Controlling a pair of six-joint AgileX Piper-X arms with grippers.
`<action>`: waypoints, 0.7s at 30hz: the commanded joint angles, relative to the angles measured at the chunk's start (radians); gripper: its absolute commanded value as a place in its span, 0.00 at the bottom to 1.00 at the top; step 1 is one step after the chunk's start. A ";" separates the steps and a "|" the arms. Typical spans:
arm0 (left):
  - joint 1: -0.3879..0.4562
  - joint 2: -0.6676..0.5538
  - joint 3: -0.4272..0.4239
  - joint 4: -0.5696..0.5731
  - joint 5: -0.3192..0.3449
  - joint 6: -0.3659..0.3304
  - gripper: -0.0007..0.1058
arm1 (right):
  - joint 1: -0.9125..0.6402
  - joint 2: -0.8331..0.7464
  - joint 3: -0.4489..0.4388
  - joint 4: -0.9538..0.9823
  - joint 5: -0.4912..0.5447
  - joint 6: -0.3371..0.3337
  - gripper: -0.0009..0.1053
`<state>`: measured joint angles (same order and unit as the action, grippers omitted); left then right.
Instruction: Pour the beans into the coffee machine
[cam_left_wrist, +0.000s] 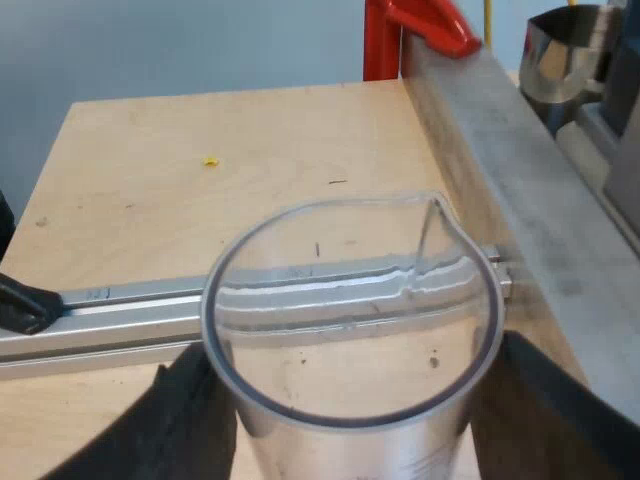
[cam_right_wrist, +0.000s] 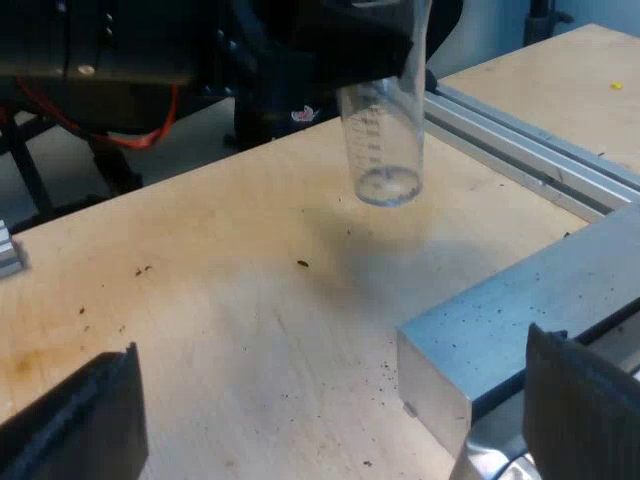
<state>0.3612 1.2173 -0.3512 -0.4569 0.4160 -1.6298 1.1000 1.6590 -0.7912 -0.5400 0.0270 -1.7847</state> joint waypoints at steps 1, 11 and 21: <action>0.000 0.043 -0.003 -0.062 0.019 -0.012 0.39 | 0.000 0.017 -0.009 -0.032 -0.001 0.010 0.74; 0.000 0.137 -0.003 -0.080 0.031 -0.001 0.58 | 0.000 0.034 -0.009 -0.032 -0.001 0.010 0.74; 0.000 0.135 -0.003 0.000 0.038 -0.010 0.58 | 0.000 0.034 -0.009 -0.032 -0.001 0.010 0.74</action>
<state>0.3612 1.3569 -0.3512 -0.4725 0.4392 -1.6255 1.1000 1.6969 -0.7912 -0.5582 0.0270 -1.7735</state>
